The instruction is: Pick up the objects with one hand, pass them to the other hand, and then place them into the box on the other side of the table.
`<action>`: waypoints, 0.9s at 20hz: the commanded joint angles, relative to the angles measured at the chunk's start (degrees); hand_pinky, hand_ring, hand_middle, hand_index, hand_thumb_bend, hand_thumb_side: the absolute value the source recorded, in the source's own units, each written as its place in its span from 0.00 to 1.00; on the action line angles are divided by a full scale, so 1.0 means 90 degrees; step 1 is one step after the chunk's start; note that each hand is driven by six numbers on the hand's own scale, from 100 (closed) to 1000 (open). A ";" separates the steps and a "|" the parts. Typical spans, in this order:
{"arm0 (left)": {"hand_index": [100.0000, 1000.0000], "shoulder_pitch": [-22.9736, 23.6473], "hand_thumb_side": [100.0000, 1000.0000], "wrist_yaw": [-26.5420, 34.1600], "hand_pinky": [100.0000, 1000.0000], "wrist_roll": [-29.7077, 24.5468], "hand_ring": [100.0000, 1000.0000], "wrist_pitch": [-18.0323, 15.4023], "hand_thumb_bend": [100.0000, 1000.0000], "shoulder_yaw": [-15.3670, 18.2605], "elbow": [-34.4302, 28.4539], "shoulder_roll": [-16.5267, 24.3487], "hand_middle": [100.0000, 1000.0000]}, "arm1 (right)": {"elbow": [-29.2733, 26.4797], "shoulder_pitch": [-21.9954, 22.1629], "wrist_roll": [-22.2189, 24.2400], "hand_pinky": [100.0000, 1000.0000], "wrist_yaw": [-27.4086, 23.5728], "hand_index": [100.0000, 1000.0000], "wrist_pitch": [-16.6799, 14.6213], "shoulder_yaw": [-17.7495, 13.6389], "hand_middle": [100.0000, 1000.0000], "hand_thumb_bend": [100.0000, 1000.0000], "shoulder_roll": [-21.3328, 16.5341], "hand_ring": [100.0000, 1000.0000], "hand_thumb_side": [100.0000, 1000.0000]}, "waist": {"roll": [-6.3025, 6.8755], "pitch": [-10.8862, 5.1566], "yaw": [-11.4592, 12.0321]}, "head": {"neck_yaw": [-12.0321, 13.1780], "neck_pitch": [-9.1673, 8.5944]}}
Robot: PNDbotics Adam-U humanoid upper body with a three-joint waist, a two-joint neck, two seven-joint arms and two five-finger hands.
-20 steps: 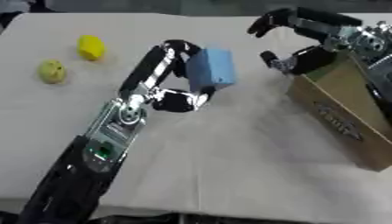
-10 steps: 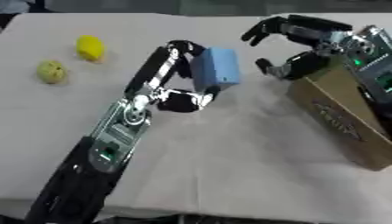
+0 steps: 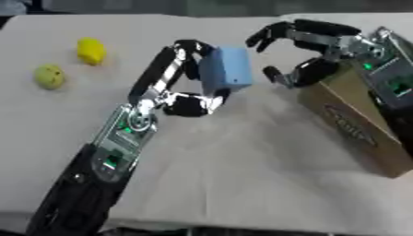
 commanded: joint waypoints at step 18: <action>0.43 -0.0210 0.00 0.0213 0.49 -0.0032 0.42 -0.0028 0.00 -0.0002 0.0278 -0.0108 0.34 | -0.0144 -0.0081 0.0206 1.00 0.0115 0.98 -0.0527 -0.0054 0.89 0.00 -0.0057 0.83 0.06 | -0.0098 -0.0212 0.0037 | -0.0122 0.0035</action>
